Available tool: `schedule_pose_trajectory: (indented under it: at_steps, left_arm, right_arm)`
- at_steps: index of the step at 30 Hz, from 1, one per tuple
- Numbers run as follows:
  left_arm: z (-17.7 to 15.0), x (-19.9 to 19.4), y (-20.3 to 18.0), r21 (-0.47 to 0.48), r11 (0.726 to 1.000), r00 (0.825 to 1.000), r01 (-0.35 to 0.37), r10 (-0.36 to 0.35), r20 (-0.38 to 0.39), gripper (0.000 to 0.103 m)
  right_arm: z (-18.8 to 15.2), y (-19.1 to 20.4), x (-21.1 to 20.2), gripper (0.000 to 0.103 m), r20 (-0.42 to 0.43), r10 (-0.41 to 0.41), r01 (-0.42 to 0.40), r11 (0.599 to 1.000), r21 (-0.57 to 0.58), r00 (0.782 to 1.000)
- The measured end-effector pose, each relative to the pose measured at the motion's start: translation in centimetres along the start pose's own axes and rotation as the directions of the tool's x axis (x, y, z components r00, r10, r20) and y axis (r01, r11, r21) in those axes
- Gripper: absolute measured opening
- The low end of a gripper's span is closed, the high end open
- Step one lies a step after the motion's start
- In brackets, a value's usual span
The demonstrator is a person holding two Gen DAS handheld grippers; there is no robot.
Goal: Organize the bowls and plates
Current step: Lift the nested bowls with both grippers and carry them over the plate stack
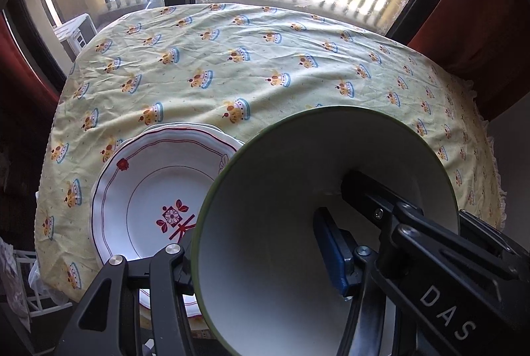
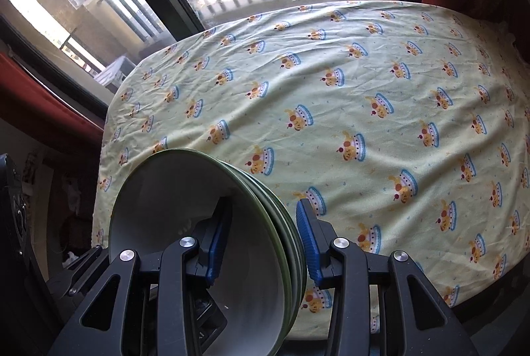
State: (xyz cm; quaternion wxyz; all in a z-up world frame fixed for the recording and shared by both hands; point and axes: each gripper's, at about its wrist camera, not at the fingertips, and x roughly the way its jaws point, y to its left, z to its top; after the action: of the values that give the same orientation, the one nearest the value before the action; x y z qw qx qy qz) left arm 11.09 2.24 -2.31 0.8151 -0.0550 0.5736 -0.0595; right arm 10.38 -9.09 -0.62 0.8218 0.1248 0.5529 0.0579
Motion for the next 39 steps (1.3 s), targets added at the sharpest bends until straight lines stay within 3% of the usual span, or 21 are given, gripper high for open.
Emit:
schedule_pose_trajectory:
  at_steps: [22, 39]
  left_arm:
    - [1.1, 0.5, 10.4, 0.005, 1.0, 0.997, 0.024, -0.024, -0.068, 0.055]
    - [2.7, 1.5, 11.2, 0.069, 0.997, 0.998, 0.041, -0.038, -0.045, 0.055]
  right_arm:
    - [-0.5, 10.5, 4.7, 0.044, -0.05, -0.063, 0.063, 0.998, -0.012, 0.997]
    - [0.7, 12.6, 6.0, 0.043, -0.03, -0.124, 0.123, 0.992, -0.028, 0.992]
